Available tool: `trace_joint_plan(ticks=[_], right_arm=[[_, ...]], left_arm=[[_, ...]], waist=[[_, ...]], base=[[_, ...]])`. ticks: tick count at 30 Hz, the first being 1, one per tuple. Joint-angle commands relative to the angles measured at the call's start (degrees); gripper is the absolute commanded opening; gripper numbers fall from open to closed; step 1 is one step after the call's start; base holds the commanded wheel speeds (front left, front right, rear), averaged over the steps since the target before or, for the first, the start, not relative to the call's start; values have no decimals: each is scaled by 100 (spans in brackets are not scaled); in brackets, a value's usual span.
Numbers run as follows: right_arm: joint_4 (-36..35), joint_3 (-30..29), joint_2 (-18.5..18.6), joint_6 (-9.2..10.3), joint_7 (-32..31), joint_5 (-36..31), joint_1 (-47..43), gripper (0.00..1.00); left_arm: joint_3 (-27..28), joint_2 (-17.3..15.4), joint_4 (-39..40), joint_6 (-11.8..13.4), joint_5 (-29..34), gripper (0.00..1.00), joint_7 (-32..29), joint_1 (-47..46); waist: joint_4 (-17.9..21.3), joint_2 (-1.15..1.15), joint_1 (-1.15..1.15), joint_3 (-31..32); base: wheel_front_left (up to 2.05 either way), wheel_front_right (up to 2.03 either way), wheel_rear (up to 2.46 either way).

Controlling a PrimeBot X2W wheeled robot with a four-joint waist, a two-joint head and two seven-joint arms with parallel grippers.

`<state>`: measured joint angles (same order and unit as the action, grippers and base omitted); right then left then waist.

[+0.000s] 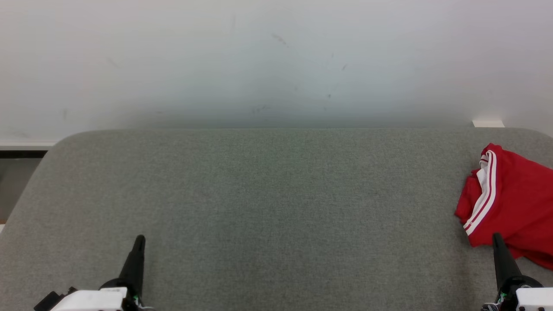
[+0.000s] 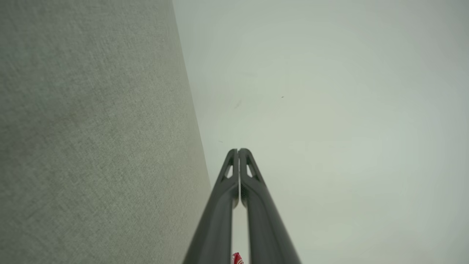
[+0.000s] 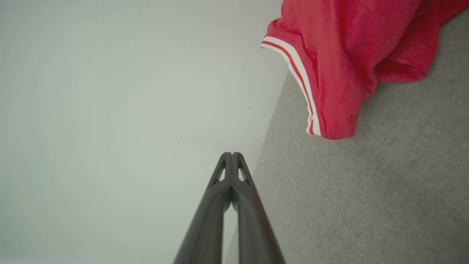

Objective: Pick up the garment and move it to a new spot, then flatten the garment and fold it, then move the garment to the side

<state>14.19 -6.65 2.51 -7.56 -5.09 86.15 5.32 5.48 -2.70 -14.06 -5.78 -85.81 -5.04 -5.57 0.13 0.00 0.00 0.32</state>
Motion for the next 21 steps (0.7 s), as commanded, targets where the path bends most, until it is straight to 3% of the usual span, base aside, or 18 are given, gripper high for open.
trace_joint_plan(ticks=[1, 21], right_arm=[[2, -3, 59, 12, -36, 125, 97, 0], [35, -1, 60, 13, -175, 619, 180, 0]], left_arm=[[47, -30, 32, -46, -130, 0, -39, -62], [133, -33, 39, -131, -683, 0, -177, -120]], waist=[[-1, 0, 0, -3], [-13, 0, 0, -30]], base=[[0, 0, 0], [0, 0, 0]])
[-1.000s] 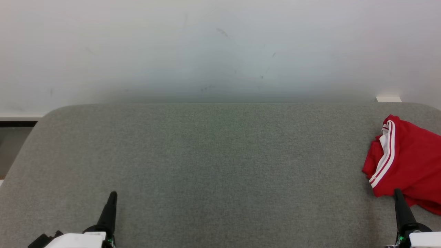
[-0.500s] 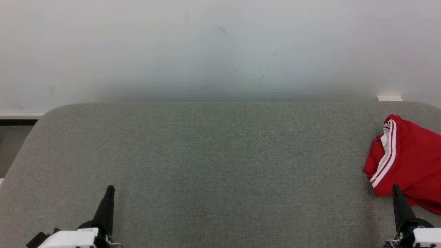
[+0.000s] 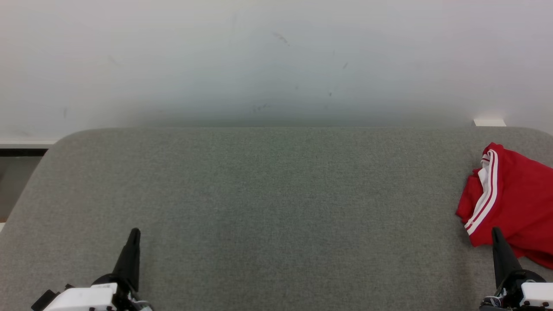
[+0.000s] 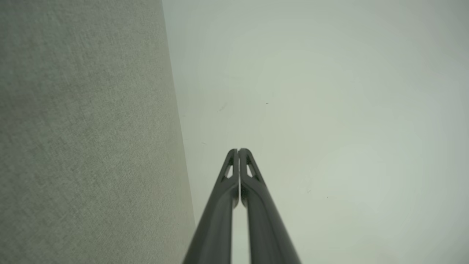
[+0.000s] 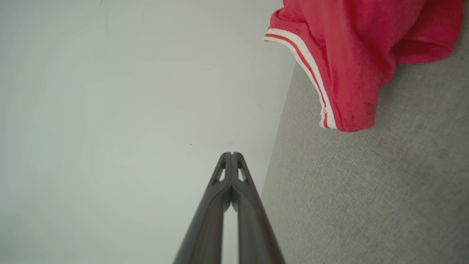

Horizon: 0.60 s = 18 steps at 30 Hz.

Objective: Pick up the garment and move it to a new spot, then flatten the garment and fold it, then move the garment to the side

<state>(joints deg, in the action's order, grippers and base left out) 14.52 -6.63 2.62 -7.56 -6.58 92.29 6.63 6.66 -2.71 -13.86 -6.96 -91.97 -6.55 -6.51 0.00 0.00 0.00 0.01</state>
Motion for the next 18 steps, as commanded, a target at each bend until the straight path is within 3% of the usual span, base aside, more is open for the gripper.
trace_joint_plan(ticks=[1, 18], right_arm=[[2, -4, 49, 13, -26, 5, 49, 0], [2, -4, 49, 13, -27, 5, 49, 0]], left_arm=[[15, -32, 19, -14, -66, 0, -26, -26], [15, -32, 19, -14, -65, 0, -26, -26]], waist=[[0, 0, 0, 0], [0, 0, 0, 0]], base=[[0, 0, 0], [0, 0, 0]])
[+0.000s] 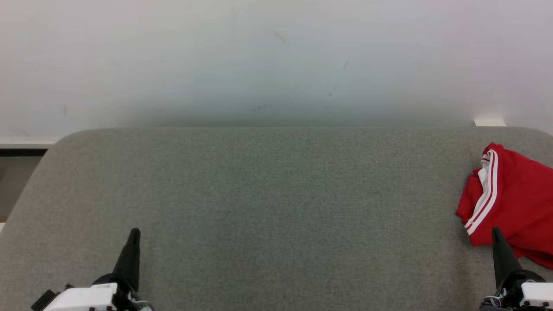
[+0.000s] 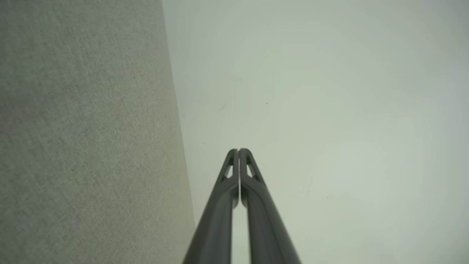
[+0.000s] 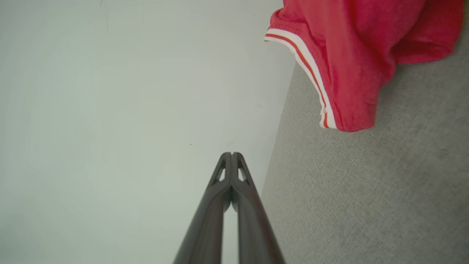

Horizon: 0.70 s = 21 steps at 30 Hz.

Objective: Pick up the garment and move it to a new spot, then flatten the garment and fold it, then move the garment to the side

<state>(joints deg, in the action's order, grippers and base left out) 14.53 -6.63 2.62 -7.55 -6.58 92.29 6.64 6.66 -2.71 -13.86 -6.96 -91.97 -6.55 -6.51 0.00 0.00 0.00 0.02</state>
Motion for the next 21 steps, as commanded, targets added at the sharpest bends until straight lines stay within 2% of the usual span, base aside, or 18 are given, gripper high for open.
trace_joint_plan(ticks=[1, 21], right_arm=[[0, -4, 49, 12, -27, 5, 48, 0], [0, -4, 48, 12, -27, 5, 48, 0]], left_arm=[[15, -32, 19, -14, -65, 0, -26, -26], [15, -32, 19, -14, -65, 0, -26, -26]], waist=[[0, 0, 0, 0], [0, 0, 0, 0]], base=[[0, 0, 0], [0, 0, 0]])
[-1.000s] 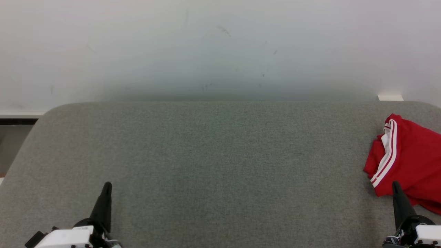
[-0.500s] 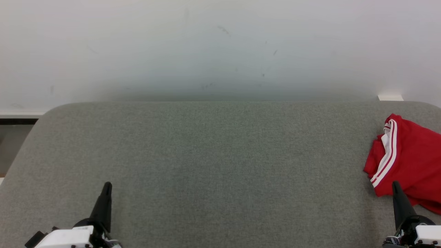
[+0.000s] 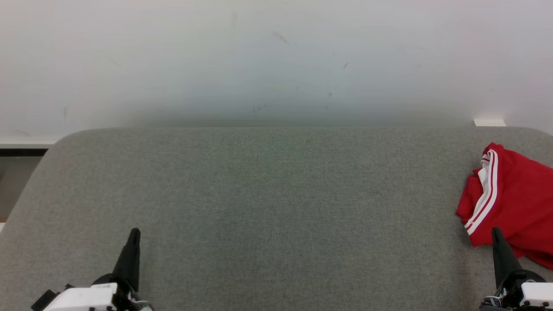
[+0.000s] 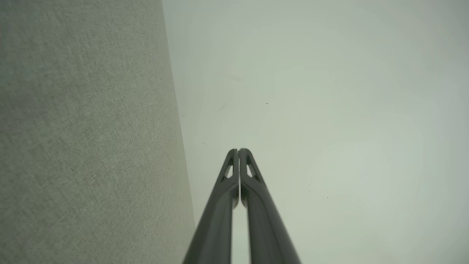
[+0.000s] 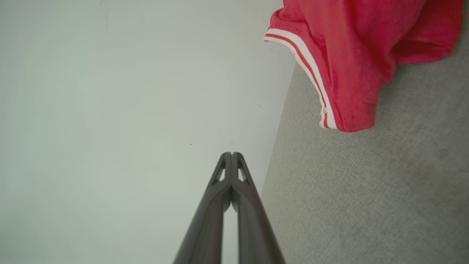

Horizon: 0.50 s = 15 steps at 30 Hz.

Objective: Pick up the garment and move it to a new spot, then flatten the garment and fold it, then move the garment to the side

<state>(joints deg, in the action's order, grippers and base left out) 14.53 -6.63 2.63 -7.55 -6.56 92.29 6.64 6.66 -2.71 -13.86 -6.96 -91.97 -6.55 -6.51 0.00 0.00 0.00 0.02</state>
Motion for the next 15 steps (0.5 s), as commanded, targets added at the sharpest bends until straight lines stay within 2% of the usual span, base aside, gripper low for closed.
trace_joint_plan(ticks=[1, 15], right_arm=[[0, -4, 47, 12, -29, 5, 47, 0], [0, -4, 47, 12, -28, 5, 47, 0]], left_arm=[[15, -32, 19, -14, -65, 0, -26, -26], [15, -32, 19, -14, -65, 0, -26, -26]], waist=[[0, 0, 0, 0], [0, 0, 0, 0]], base=[[0, 0, 0], [0, 0, 0]])
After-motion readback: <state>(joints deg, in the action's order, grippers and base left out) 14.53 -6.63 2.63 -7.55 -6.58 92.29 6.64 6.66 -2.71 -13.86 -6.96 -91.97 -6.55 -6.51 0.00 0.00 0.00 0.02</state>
